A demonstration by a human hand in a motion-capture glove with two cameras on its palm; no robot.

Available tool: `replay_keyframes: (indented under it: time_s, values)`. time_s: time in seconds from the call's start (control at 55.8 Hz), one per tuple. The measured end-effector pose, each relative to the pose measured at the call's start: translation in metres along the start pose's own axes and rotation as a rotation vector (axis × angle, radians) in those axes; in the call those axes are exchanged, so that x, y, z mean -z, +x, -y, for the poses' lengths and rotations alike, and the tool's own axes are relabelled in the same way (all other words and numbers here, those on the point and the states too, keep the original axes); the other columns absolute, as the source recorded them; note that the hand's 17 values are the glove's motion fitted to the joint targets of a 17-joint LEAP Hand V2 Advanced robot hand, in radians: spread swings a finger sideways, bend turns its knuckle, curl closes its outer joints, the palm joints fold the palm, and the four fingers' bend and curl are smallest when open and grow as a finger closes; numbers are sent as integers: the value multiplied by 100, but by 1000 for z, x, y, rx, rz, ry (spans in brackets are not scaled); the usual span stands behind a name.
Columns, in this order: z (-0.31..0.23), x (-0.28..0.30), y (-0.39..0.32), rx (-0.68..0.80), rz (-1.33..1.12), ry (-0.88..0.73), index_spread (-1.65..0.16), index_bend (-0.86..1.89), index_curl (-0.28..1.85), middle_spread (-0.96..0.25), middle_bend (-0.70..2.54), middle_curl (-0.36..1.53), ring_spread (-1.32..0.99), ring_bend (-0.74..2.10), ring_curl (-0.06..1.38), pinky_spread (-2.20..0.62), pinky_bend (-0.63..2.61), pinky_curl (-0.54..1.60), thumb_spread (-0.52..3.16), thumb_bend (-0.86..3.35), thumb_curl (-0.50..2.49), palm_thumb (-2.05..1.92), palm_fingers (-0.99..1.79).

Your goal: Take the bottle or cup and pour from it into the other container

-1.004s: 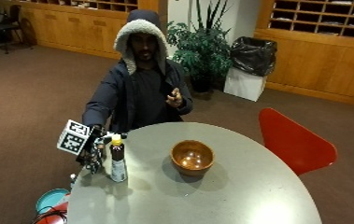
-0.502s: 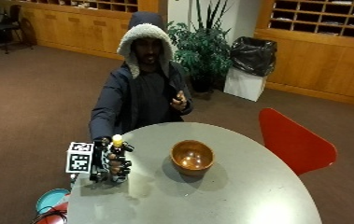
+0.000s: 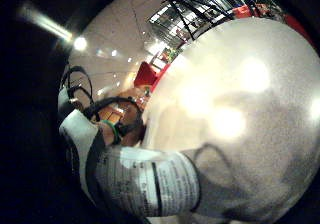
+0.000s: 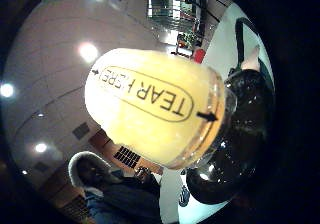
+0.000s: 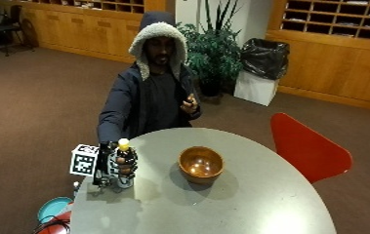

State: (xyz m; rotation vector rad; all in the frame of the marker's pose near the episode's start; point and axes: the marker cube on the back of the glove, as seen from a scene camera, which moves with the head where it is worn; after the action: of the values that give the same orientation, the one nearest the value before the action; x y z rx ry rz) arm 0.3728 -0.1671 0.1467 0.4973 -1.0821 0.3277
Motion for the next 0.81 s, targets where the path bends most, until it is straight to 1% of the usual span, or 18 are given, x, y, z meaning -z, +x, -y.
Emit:
replay_keyframes:
  time_s: [0.054,0.126,0.179,0.215,0.269,0.323,0.377,0.448,0.502,0.538,0.574,0.592,0.664,0.753,0.807]
  values:
    - [-6,2,-9,29,-12,-3,-31,19,39,-24,50,49,-22,68,44,-19,39,37,25,-3,67,104,135]
    - [-12,2,-26,112,-15,13,-30,20,41,-25,51,49,-22,68,44,-21,40,37,21,-3,69,103,135]
    - [-13,2,-42,124,-26,9,-31,20,42,-25,51,50,-22,68,45,-22,41,37,20,-3,70,103,134]
    - [-14,2,-54,149,-40,-12,-31,20,43,-25,52,50,-22,68,45,-22,41,38,18,-3,71,102,134]
    - [-20,4,-72,214,-72,-101,-31,20,45,-25,52,50,-22,68,45,-22,41,38,17,-3,72,102,134]
    - [-21,-3,-99,213,-120,-120,-31,20,46,-25,52,51,-22,69,45,-23,42,38,16,-3,72,102,135]
    - [-13,-15,-123,225,-201,-59,-31,20,47,-25,52,51,-22,69,45,-23,42,38,15,-3,73,102,134]
    - [-10,-29,-143,224,-381,-87,-31,19,48,-25,52,51,-22,69,46,-23,42,38,14,-3,74,101,134]
    - [1,-46,-153,256,-521,-24,-31,19,49,-25,52,51,-22,69,46,-23,42,38,13,-3,75,101,134]
    - [3,-56,-158,232,-618,-7,-31,19,49,-25,52,51,-22,69,46,-23,43,38,13,-3,75,101,134]
    - [-5,-64,-162,173,-706,-61,-31,19,50,-25,52,52,-22,69,46,-23,43,38,13,-3,75,101,134]
    - [-8,-68,-164,167,-741,-100,-31,19,50,-25,52,52,-22,69,46,-23,43,38,13,-3,75,101,134]
    - [-12,-87,-168,235,-842,-207,-31,18,51,-25,52,52,-22,69,46,-23,43,38,12,-3,76,101,133]
    - [-19,-114,-175,229,-980,-293,-31,18,51,-25,52,52,-22,69,46,-23,43,38,13,-3,77,101,133]
    - [-20,-126,-178,249,-1079,-324,-31,18,51,-25,52,52,-21,70,46,-22,43,38,13,-3,77,102,132]
